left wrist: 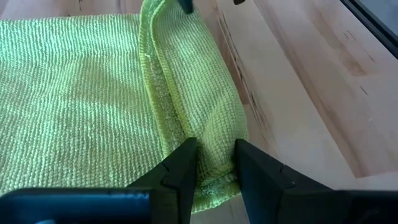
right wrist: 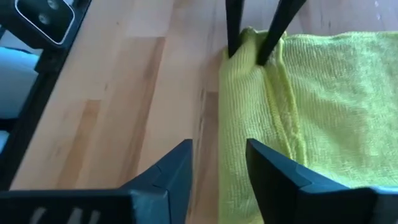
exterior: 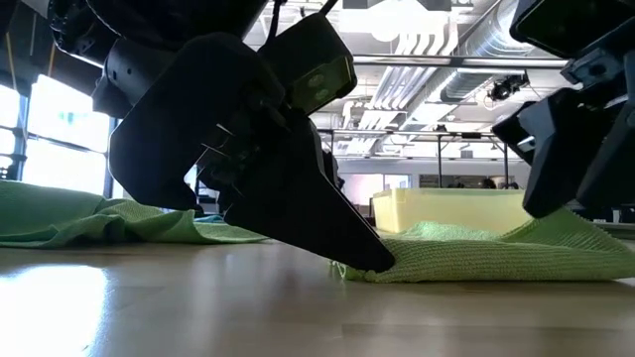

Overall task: Roll microfiber towels into tight, uniform cylinder then place into a basket
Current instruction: Roll the light green towel

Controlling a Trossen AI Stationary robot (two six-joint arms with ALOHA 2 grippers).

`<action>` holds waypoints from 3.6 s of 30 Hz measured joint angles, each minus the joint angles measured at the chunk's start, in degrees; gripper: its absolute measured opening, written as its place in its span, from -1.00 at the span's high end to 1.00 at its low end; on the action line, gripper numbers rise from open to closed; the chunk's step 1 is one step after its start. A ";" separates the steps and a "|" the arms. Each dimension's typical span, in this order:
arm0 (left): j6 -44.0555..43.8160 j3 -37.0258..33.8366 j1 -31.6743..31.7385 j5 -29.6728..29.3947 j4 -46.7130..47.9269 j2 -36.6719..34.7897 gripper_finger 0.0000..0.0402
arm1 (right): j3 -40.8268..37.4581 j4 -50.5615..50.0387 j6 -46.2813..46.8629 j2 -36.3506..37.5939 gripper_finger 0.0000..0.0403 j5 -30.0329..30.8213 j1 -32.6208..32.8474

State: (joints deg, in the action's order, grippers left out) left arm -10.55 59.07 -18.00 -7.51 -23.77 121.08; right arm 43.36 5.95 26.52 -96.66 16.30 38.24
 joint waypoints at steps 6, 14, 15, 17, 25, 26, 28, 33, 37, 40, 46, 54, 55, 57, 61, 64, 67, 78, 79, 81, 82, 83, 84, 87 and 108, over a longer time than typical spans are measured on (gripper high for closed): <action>-0.28 -0.02 0.00 0.00 -0.01 0.00 0.51 | -0.01 -3.28 -1.94 0.00 0.04 -0.41 0.00; -1.38 -0.02 0.00 0.04 -0.06 0.02 0.51 | -0.01 -7.27 1.88 -0.02 0.08 -1.07 0.00; -1.44 -0.02 0.00 0.04 -0.06 0.02 0.51 | -0.01 -7.61 1.93 -0.02 0.10 -1.08 0.00; -1.42 -0.03 0.00 0.05 -0.07 0.00 0.51 | -0.01 -8.07 1.95 -0.02 0.13 -1.09 0.02; -1.33 -0.02 -0.34 -0.03 -0.09 0.00 0.51 | 0.02 -8.03 2.02 -2.17 0.24 -0.92 0.01; -1.30 -0.03 -0.43 -0.02 -0.12 0.00 0.51 | 0.12 -7.76 2.27 -2.72 0.25 -0.86 0.02; -1.30 -0.03 -0.75 0.13 -0.25 -0.05 0.51 | 0.24 -7.51 4.16 -3.86 0.27 -0.47 0.02; 0.68 -0.20 -1.79 1.71 0.64 -1.53 0.50 | 0.34 -7.48 8.64 -5.34 0.42 -0.18 -0.02; 2.24 -0.24 -2.67 1.80 1.63 -4.18 0.47 | 0.28 -8.04 11.19 -5.35 0.66 0.11 -0.02; 3.49 -0.17 -2.97 1.63 3.57 -6.02 0.45 | 0.28 -7.84 12.50 -5.40 0.86 -0.79 -0.04; 3.67 0.10 -3.13 0.88 2.86 -7.95 0.45 | -0.03 -7.48 14.13 -2.88 0.94 -9.39 -0.87; 3.67 0.72 -3.20 0.22 2.78 -8.34 0.45 | -0.27 -6.05 21.20 1.16 0.97 -18.47 -4.58; 3.67 0.70 -3.28 -0.48 2.50 -8.33 0.45 | -0.27 -6.08 22.92 1.14 0.98 -19.06 -5.03; 3.86 0.72 -3.46 -1.87 1.77 -8.33 0.44 | -0.27 -6.31 25.94 1.11 0.99 -19.63 -5.95; 6.27 0.72 -3.87 -2.19 2.08 -8.33 0.39 | -0.25 -6.17 28.58 1.14 0.99 -20.53 -7.52; 6.72 0.72 -3.89 -2.19 2.45 -8.33 0.30 | -0.20 -6.88 30.43 1.16 0.99 -20.50 -8.75; 6.98 0.72 -3.89 -3.26 4.13 -8.30 0.21 | -0.17 -7.04 32.02 1.19 0.99 -20.41 -10.04; 9.70 0.76 -3.87 -11.94 5.89 -5.34 0.15 | -0.09 -6.96 32.11 1.31 0.99 -20.17 -12.56; 9.12 0.76 -3.87 -12.01 6.39 -5.10 0.16 | -0.08 -7.00 32.10 1.31 0.99 -20.06 -12.67; 6.39 0.76 -3.87 -13.04 7.20 -4.74 0.18 | -0.07 -7.01 32.00 1.31 0.99 -19.98 -12.74; 5.26 0.76 -3.86 -13.40 8.00 -4.70 0.19 | -0.07 -6.99 32.00 1.31 0.99 -19.96 -12.74; 4.57 0.76 -3.78 -13.53 8.25 -4.67 0.20 | -0.07 -6.99 31.97 1.31 0.99 -19.96 -12.74; 3.82 0.77 -3.66 -13.55 8.28 -4.54 0.22 | -0.07 -6.99 31.92 1.31 0.99 -19.96 -12.74; 2.07 0.76 -3.38 -13.94 9.18 -4.17 0.28 | -0.05 -6.77 31.74 1.33 0.99 -19.95 -12.74; -22.71 0.79 1.10 12.15 4.69 -4.17 0.93 | 0.04 -5.04 30.98 1.40 0.99 -23.87 -12.72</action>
State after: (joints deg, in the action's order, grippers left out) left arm -33.26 59.86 -16.90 4.64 -19.08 116.90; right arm 43.40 0.91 57.50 -95.26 -7.57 25.52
